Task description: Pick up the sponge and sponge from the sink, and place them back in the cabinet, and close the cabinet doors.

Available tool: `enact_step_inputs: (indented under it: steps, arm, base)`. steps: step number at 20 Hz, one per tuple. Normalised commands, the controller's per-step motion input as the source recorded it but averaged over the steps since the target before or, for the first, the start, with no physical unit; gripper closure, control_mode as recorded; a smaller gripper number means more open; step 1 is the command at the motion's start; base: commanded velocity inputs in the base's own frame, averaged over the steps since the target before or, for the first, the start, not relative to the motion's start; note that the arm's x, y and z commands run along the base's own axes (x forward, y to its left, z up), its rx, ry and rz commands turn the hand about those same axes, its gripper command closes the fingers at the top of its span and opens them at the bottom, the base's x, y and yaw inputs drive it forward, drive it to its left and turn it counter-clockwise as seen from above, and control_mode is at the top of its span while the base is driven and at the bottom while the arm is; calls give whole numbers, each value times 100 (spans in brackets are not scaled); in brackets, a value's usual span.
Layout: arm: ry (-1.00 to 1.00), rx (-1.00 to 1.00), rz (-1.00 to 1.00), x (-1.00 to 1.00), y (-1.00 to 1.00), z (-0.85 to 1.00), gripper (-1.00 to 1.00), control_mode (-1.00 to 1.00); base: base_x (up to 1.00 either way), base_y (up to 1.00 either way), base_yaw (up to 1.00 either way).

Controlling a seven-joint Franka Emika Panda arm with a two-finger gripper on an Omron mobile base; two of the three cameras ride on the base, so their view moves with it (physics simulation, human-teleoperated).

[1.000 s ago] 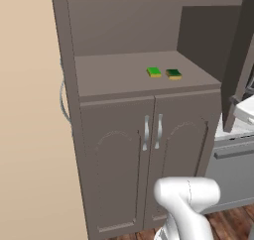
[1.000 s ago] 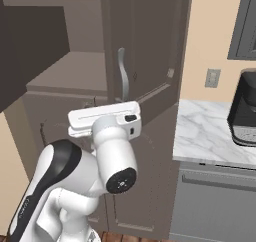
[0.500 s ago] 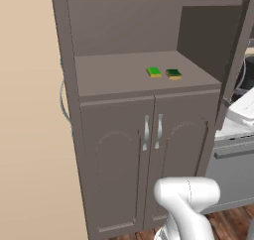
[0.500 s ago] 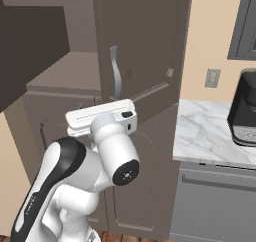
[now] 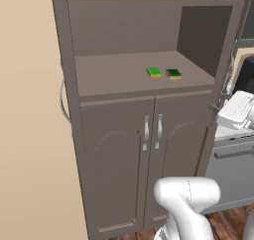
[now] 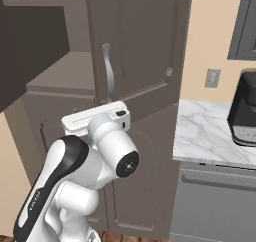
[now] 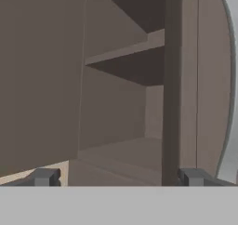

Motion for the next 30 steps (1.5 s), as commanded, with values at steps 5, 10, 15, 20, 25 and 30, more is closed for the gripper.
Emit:
enact_step_inputs:
  steps: [5, 10, 15, 20, 25, 30]
  arm:
    - [0, 0, 2, 30, 48, -41, -100, -100]
    - [0, 0, 0, 42, 36, -31, -100, -100]
    - [-3, 1, 0, 61, 11, -14, -100, -100]
    - [-1, 0, 0, 65, 5, -27, -100, -100]
    - [0, 0, 0, 42, 11, -48, -100, -100]
    - [0, 0, 0, 29, 11, -55, -100, -100]
  base:
    - [0, 0, 0]
    - [0, 0, 0]
    - [0, 0, 0]
    - [0, 0, 0]
    - [0, 0, 0]
    - [0, 0, 0]
